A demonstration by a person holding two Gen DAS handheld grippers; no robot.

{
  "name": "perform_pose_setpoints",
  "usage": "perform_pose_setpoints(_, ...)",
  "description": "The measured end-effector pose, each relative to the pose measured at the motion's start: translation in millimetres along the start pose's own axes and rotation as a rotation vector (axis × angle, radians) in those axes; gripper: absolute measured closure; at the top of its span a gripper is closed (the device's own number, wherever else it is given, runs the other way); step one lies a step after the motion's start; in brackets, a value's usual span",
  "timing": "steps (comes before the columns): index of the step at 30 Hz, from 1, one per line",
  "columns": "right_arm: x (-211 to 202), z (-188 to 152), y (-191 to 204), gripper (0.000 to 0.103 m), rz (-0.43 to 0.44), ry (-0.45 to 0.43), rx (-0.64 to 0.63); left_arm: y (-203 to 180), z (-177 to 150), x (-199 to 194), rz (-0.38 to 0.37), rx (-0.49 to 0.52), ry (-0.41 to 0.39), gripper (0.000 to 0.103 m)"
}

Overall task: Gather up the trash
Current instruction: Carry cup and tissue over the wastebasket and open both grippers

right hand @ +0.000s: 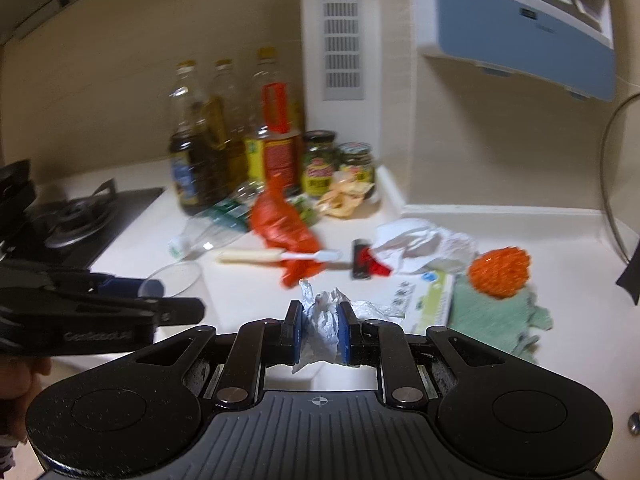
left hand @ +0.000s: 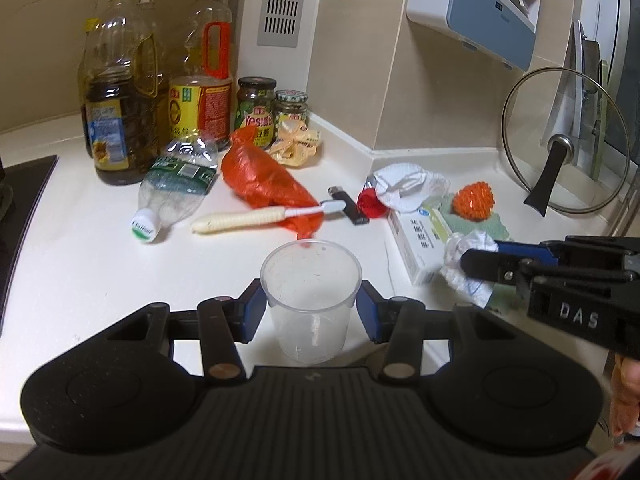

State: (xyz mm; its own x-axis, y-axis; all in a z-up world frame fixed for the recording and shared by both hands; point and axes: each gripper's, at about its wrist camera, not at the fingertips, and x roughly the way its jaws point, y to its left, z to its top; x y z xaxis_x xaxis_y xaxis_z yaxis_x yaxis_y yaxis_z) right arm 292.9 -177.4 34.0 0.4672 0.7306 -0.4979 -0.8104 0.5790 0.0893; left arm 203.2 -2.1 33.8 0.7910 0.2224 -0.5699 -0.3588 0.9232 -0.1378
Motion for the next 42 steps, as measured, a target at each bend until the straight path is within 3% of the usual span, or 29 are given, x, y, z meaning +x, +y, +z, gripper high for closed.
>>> perform_pose_setpoints(17,4,-59,50,0.084,0.088,0.142,-0.097,22,-62,-32,0.01,-0.013,0.101,0.058)
perform_pose_setpoints(30,25,-107,72,0.084,0.157,0.288,-0.173,39,-102,-23,0.039,-0.028,0.21,0.058)
perform_pose_setpoints(42,54,-155,81,0.084,0.152,0.405,-0.254,49,-142,1,0.054,-0.045,0.314,0.058)
